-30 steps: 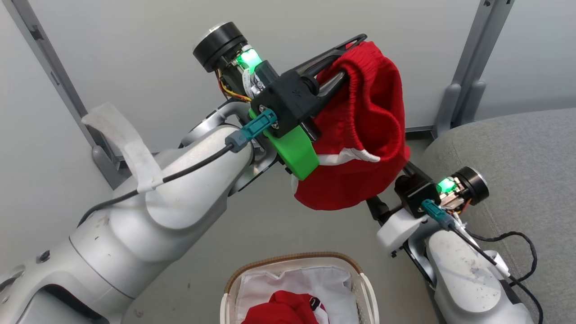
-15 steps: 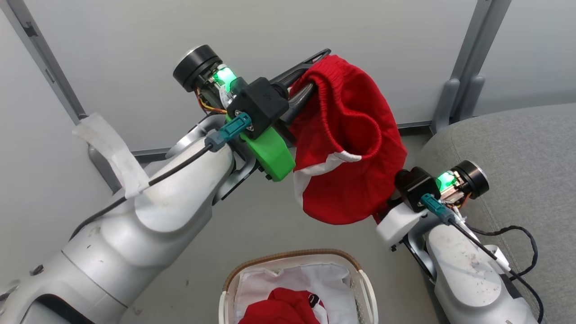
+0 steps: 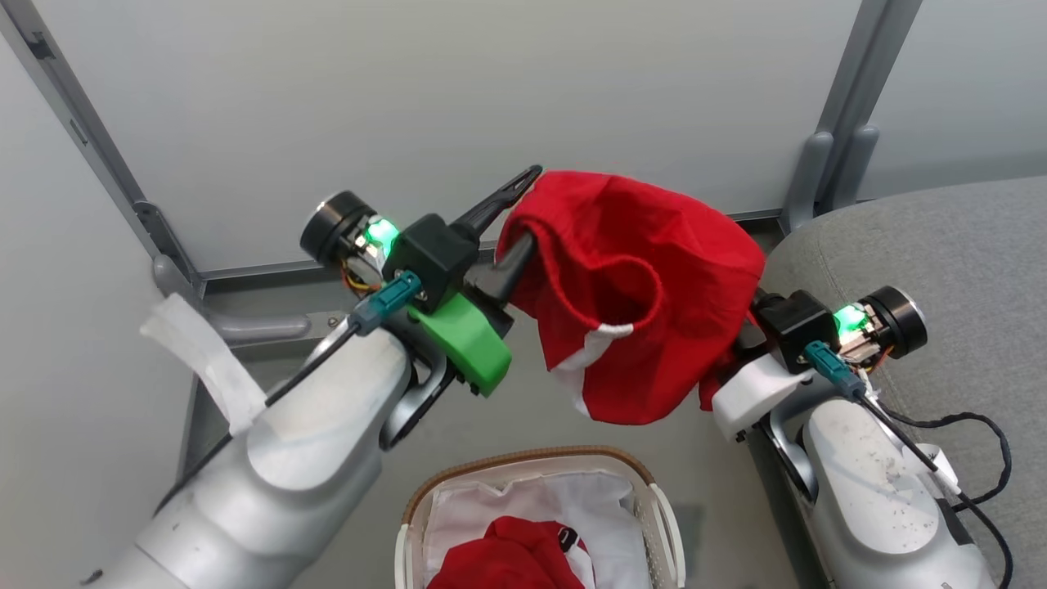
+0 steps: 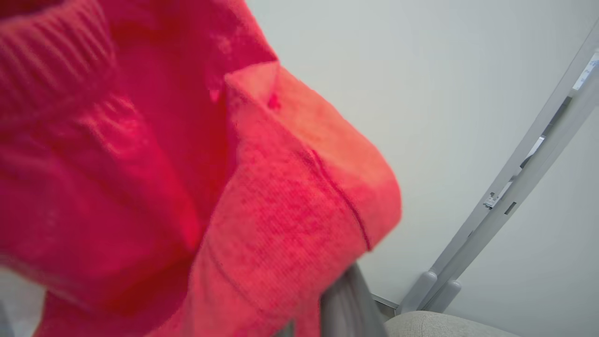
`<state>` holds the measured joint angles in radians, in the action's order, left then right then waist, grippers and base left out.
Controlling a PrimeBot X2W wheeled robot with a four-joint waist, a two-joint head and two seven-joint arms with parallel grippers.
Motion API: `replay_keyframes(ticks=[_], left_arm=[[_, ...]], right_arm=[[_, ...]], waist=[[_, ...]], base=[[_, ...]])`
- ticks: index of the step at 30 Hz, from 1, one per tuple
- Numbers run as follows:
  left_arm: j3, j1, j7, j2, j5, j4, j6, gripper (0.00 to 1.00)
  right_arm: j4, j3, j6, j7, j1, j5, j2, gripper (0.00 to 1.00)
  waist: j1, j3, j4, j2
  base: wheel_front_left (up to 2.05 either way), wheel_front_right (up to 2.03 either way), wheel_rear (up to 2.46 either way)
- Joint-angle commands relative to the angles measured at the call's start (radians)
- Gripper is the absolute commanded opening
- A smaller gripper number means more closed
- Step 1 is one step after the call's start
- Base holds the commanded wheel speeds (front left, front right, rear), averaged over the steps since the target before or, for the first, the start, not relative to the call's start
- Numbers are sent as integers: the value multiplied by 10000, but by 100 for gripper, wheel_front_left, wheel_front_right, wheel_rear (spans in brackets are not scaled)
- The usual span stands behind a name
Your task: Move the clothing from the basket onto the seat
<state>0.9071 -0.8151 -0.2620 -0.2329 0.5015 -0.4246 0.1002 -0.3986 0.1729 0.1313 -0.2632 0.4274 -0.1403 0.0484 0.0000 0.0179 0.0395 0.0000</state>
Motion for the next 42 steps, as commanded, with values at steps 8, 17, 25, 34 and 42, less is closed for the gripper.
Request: replay_keyframes(ticks=[8, 17, 25, 34, 42], left_arm=[[-1415, 2164, -38, 440, -111, 174, -79, 100], [-2919, 4159, -39, 887, -784, -66, 146, 100], [-3652, 5233, -40, 1287, -1317, -122, 290, 100], [-3815, 5817, -40, 1621, -1619, 66, 315, 100], [-4036, 6213, -40, 1765, -1448, 219, 317, 100]], right_arm=[[276, -409, -10, -25, -254, -18, 37, 0], [565, -943, -10, -25, -327, -3, 40, 0], [867, -1877, -10, -25, -315, -313, 37, 0], [1213, -2559, -10, -25, -560, -548, 36, 0], [1246, -2596, -10, -25, -985, -233, 37, 0]], waist=[[0, -121, -58, 0], [0, -217, -271, 0], [0, -227, -364, 0], [0, -189, -358, 0], [0, -133, -425, 0]], base=[[0, 0, 0], [0, 0, 0], [0, 0, 0], [0, 0, 0], [0, 0, 0]])
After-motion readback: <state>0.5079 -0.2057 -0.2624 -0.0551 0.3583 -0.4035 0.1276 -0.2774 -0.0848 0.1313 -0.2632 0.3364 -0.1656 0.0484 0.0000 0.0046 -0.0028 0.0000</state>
